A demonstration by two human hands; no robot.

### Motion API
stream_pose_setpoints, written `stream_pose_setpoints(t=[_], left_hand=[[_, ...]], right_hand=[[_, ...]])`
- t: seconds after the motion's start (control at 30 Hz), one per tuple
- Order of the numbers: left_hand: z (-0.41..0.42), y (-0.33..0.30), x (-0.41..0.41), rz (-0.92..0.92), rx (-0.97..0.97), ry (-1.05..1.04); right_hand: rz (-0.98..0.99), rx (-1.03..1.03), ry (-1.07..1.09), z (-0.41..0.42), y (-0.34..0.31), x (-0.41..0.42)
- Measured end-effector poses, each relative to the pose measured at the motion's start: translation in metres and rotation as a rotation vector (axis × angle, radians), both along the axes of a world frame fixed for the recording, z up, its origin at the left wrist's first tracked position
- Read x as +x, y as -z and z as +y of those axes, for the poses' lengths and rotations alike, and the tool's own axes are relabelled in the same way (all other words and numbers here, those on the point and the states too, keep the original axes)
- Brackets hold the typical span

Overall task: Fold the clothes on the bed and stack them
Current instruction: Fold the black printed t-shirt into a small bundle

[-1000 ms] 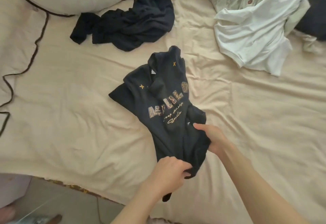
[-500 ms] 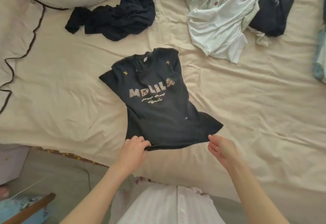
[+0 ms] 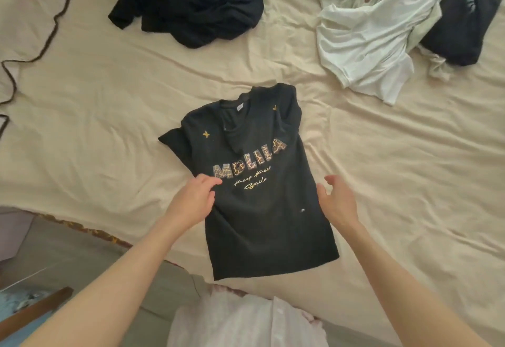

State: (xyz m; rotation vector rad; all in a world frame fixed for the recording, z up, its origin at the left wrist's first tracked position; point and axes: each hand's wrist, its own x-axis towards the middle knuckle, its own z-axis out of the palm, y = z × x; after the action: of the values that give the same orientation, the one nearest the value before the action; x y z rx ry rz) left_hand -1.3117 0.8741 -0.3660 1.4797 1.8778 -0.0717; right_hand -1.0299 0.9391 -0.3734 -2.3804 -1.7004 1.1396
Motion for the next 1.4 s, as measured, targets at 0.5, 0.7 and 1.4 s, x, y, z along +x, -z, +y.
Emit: stream_pose_setpoints(t=[0.5, 0.7, 1.4], left_hand=[[0.189, 0.079, -0.088, -0.162, -0.019, -0.125], [0.171, 0.070, -0.088, -0.196, -0.160, 0.034], [0.120, -0.135, -0.032, -0.415, 0.355, -0.141]], right_hand=[[-0.311, 0.224, -0.818, 0.206, 0.072, -0.157], [-0.162, 0.176, -0.574, 0.168, 0.034, -0.127], [0.167, 0.344, -0.345, 0.095, -0.224, -0.021]])
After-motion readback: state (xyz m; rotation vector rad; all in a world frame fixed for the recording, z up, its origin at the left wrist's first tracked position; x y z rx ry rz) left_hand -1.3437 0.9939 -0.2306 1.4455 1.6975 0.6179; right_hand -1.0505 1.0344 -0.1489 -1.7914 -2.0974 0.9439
